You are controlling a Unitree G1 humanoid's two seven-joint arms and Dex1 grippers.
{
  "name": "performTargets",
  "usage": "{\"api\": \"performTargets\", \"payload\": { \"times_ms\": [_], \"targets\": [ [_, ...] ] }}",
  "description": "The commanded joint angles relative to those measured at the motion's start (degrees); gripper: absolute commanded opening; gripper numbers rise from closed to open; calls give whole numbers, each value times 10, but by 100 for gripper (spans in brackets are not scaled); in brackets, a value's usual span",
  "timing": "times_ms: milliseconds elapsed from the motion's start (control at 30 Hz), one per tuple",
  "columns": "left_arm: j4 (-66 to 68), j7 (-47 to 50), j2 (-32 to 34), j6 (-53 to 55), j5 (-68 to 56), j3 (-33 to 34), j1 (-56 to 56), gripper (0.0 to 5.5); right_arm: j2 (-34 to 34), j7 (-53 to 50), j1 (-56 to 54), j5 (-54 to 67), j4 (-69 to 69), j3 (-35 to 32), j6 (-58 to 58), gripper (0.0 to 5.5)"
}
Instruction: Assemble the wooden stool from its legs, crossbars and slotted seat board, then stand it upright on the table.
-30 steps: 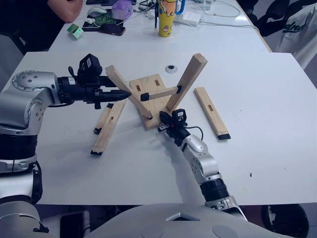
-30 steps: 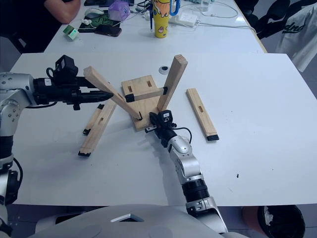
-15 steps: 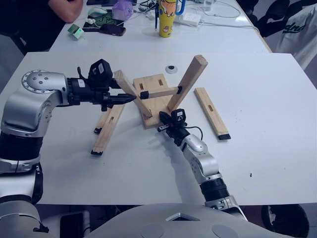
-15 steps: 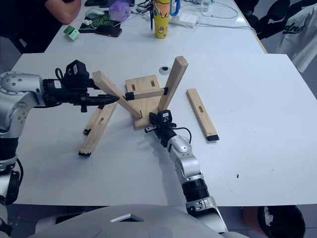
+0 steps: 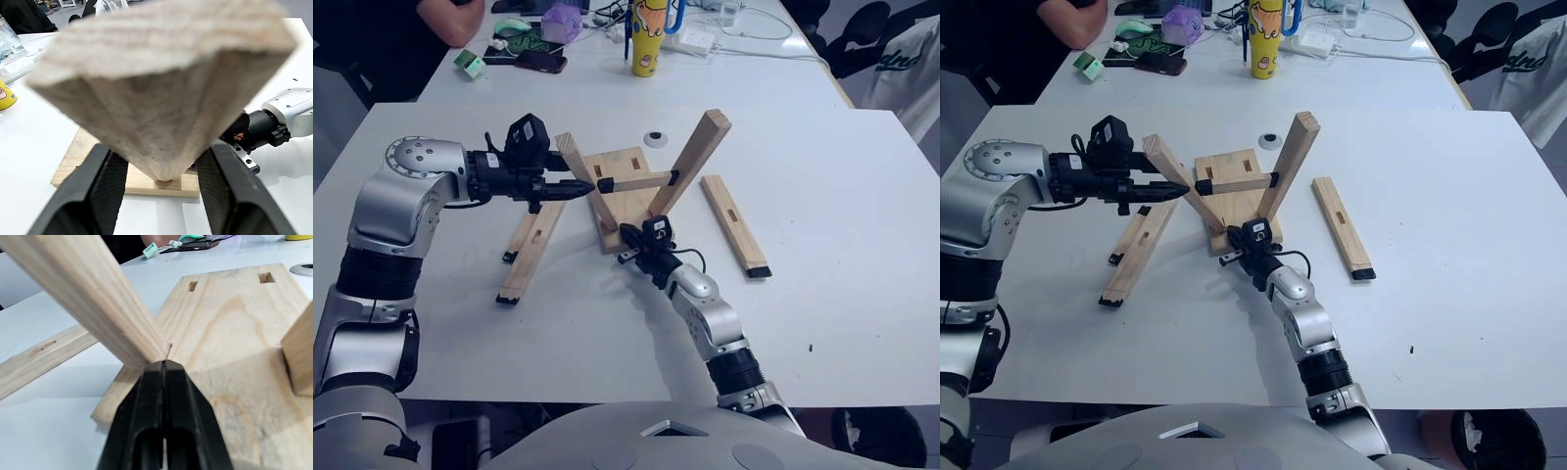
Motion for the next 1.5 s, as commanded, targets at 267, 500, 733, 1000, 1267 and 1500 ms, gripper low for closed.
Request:
{"api": "performTargets", "payload": {
  "times_ms": [267, 500, 733, 1000, 1267, 1500],
  "targets": [
    [28, -10, -22, -19, 101, -130, 49, 203, -15, 15, 29, -8, 38, 24, 46, 0],
    [47, -10, -20, -9, 83, -102, 37, 203, -48, 99, 85, 93, -157, -5, 26, 0],
    [63, -12, -29, 8, 66, -87, 20, 203, -39, 32, 18, 127, -380, -13, 106, 0],
    [71, -17, -49, 22, 60, -89, 5, 203, -21, -170, -104, -155, -246, 68, 64, 0],
    [64, -16, -52, 28, 59, -89, 9, 203, -31, -178, -135, -253, -235, 105, 11, 0],
    [54, -11, -48, 33, 58, -88, 18, 203, -38, -168, -112, -308, -206, 105, 48, 0]
  ]
}}
